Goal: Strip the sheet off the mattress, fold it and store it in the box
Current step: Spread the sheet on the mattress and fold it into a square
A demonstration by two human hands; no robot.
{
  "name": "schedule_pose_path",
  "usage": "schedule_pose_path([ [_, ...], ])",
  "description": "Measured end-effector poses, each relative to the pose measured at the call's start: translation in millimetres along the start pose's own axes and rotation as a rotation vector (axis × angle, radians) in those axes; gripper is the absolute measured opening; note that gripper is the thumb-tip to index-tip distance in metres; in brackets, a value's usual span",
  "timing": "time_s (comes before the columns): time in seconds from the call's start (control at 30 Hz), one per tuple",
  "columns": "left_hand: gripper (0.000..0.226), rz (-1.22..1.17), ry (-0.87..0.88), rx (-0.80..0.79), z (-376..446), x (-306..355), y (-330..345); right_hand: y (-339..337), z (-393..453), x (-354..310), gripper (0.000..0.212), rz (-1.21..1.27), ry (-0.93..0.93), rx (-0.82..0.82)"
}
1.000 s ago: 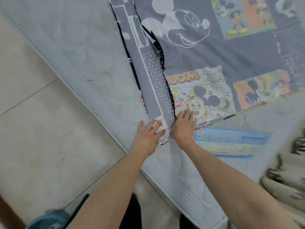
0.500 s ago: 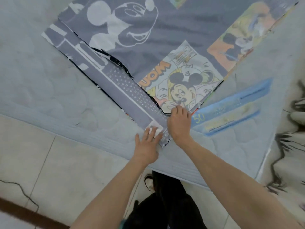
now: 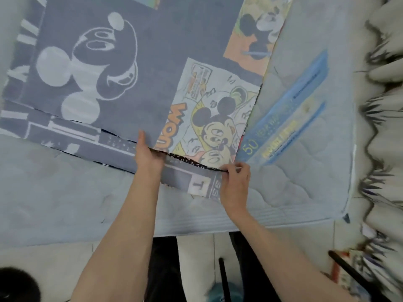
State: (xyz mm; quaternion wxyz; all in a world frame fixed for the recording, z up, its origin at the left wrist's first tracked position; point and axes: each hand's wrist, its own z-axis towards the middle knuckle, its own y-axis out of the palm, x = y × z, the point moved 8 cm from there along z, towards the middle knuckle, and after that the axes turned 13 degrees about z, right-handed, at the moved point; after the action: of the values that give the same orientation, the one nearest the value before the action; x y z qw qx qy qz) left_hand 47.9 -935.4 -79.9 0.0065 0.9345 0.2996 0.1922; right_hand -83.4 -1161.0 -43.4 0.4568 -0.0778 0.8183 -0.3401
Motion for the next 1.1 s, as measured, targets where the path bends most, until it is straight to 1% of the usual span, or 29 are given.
schedule_pose_path([
  [0.07, 0.045, -0.024, -0.012, 0.038, 10, 22, -6, 3, 5, 12, 0.02, 0.22, 0.214, 0.056],
  [0.13, 0.037, 0.042, -0.037, 0.064, 16, 36, -15, 12, 1, 21, 0.018, 0.417, 0.397, 0.052],
  [0.2, 0.014, 0.127, -0.042, 0.101, 21, 46, -34, 22, -9, 28, 0.017, 0.596, 0.534, 0.041],
  [0.23, 0.007, 0.165, -0.05, 0.106, 23, 50, -43, 26, -15, 32, 0.016, 0.711, 0.612, 0.052],
  [0.3, 0.006, 0.261, -0.071, 0.102, 27, 55, -57, 32, -21, 40, 0.011, 0.953, 0.764, 0.096],
  [0.33, 0.012, 0.307, -0.073, 0.091, 29, 57, -63, 34, -22, 43, 0.01, 1.061, 0.829, 0.134],
  [0.37, 0.017, 0.354, -0.074, 0.072, 31, 58, -67, 34, -21, 45, 0.011, 1.147, 0.881, 0.19],
  [0.4, 0.017, 0.394, -0.072, 0.044, 33, 57, -69, 34, -19, 48, 0.012, 1.204, 0.915, 0.264],
  [0.47, 0.012, 0.461, -0.059, 0.013, 37, 55, -75, 35, -17, 55, 0.015, 1.201, 0.959, 0.399],
  [0.5, 0.014, 0.493, -0.051, 0.01, 40, 54, -79, 36, -16, 58, 0.015, 1.177, 0.969, 0.429],
  [0.57, 0.027, 0.546, -0.02, 0.013, 46, 54, -85, 41, -12, 60, 0.018, 1.151, 0.974, 0.424],
  [0.67, 0.043, 0.572, 0.034, 0.033, 55, 57, -89, 42, -8, 59, 0.018, 1.125, 0.985, 0.347],
  [0.73, 0.043, 0.593, 0.054, 0.024, 57, 59, -87, 38, -10, 59, 0.012, 1.11, 1.009, 0.292],
  [0.77, 0.041, 0.605, 0.061, 0.024, 57, 61, -87, 34, -11, 60, 0.012, 1.102, 1.003, 0.286],
  [0.83, 0.034, 0.617, 0.077, 0.021, 56, 66, -87, 22, -7, 61, 0.018, 1.069, 0.925, 0.307],
  [0.9, 0.028, 0.631, 0.093, 0.022, 56, 69, -86, 13, -2, 58, 0.024, 0.986, 0.852, 0.285],
  [0.97, 0.024, 0.654, 0.103, 0.029, 55, 68, -85, 15, -2, 53, 0.023, 0.923, 0.838, 0.199],
  [1.03, 0.021, 0.678, 0.123, 0.033, 52, 69, -83, 24, -4, 45, 0.019, 0.899, 0.848, 0.071],
  [1.07, 0.018, 0.685, 0.147, 0.035, 49, 71, -82, 26, -5, 43, 0.014, 0.882, 0.84, 0.029],
  [1.1, 0.014, 0.698, 0.188, 0.036, 46, 76, -82, 24, -6, 43, 0.012, 0.862, 0.819, 0.024],
])
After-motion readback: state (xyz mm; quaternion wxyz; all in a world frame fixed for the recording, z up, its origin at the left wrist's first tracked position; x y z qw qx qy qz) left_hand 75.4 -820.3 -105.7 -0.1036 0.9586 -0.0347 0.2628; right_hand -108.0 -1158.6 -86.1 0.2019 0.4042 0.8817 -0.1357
